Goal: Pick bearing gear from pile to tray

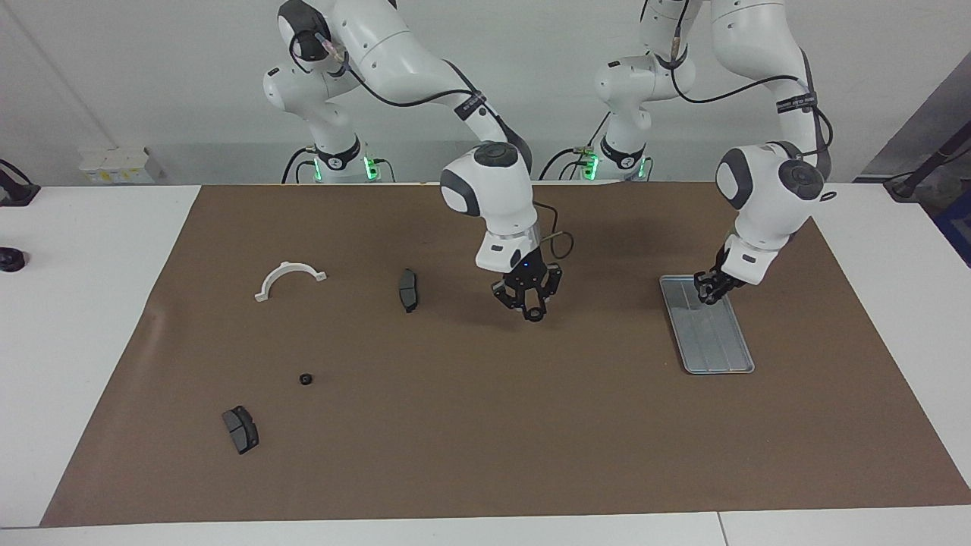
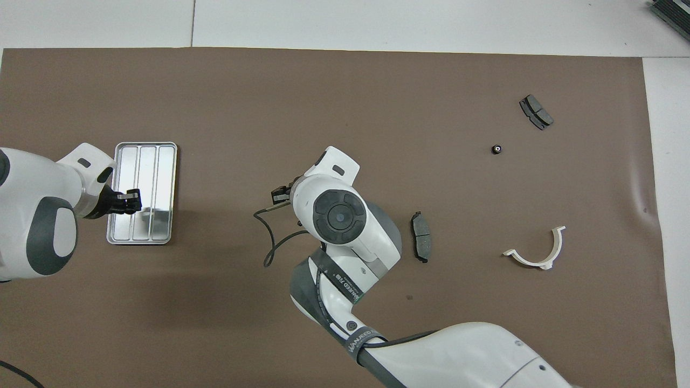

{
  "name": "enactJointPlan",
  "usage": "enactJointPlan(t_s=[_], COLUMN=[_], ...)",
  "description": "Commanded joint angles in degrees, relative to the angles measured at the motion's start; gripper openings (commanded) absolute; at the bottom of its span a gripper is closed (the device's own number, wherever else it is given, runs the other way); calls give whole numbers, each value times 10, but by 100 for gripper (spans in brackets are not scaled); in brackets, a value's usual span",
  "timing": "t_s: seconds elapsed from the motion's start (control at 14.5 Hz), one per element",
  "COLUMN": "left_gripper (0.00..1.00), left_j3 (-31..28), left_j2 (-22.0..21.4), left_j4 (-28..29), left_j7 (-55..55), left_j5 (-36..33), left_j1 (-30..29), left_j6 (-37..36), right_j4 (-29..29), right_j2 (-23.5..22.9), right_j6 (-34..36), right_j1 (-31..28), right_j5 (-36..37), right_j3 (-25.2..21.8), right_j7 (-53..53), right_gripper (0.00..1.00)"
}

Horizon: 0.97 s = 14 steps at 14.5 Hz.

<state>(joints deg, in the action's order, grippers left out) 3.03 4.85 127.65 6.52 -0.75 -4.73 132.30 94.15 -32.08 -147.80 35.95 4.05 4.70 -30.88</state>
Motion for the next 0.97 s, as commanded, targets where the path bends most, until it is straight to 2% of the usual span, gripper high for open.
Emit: enactJointPlan(t_s=[0.0,0.07,0.14,0.21,0.35,0.55,0.62,0.76,0.9], left_gripper=[30,92,100,100,100,100,100,100,100], left_j3=[-4,-3,-3,-4,-1,-1,-1,-1,-1], left_j2=[-30,-27,-24,-20,-18,-8,-3,12,15], left_j4=[45,42,33,14,-27,-120,-146,-171,-170], left_j7=[-6,-6,-7,-9,-5,4,21,110,185], left_j5=[8,8,8,8,8,8,8,8,8], left_j1=[7,8,12,12,13,44,57,113,160], left_j6=[26,36,37,32,13,-71,-92,-82,-39], right_j4=[-48,-49,-49,-49,-49,-50,-52,-54,-53], right_j2=[-39,-39,-38,-38,-37,-35,-29,-19,-11], right_j6=[-5,-6,-6,-6,-2,6,14,52,78], right_j1=[4,10,16,16,16,4,-8,-40,-84], right_j5=[5,4,4,4,4,4,9,15,13], right_j3=[-2,-2,-2,-2,-4,-12,-28,-35,-34], right_j7=[-17,-28,-40,-44,-44,-40,-37,-13,45], right_gripper=[22,37,62,81,88,91,91,91,90])
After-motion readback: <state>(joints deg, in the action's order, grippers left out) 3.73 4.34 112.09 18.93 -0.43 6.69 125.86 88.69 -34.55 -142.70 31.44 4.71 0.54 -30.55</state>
